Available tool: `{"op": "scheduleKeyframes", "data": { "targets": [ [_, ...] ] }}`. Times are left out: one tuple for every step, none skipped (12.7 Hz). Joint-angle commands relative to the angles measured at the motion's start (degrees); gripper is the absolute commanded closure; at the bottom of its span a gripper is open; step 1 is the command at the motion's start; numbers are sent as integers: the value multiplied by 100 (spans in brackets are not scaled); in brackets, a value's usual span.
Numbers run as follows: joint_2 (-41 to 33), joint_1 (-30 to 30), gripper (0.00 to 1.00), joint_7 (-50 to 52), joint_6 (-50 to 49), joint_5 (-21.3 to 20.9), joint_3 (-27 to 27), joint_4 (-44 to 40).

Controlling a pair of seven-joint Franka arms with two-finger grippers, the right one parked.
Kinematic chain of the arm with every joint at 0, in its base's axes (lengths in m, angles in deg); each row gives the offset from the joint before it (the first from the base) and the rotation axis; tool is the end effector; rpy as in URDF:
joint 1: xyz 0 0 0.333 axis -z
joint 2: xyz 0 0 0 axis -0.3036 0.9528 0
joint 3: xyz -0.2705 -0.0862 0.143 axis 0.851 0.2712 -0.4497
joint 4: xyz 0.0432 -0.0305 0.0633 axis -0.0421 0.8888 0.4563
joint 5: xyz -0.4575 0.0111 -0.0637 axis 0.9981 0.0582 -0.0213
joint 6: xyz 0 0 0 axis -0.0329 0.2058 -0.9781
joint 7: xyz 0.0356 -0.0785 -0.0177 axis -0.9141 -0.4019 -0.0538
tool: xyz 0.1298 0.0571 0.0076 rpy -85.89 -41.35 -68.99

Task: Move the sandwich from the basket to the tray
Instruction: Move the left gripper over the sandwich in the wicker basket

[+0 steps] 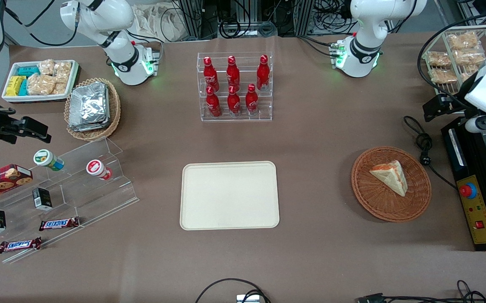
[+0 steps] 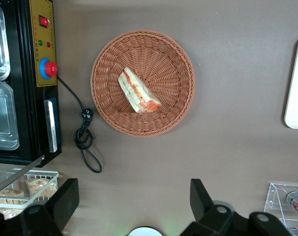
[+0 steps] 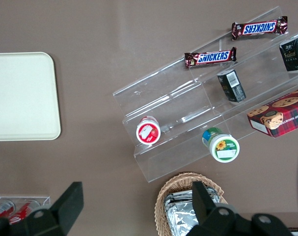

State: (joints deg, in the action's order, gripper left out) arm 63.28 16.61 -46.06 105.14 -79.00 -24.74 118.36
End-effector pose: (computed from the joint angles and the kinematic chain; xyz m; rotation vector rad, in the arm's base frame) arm 0.6100 -0.0415 0.5894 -3.0568 -0.0616 0.1231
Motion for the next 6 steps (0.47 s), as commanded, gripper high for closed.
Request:
{"op": "scheduleKeyframes", "data": {
  "targets": [
    [87,45,0,100,-46,32,-9,-130],
    [96,45,0,82,-46,24,-9,-130],
    [140,45,0,91,-37,15,-9,-113],
    [192,45,0,100,-28,-20,-18,-113],
    [236,10,0,161,-20,-29,-27,-78],
    [315,-8,0,492,50,-55,-36,-26]
  ]
}}
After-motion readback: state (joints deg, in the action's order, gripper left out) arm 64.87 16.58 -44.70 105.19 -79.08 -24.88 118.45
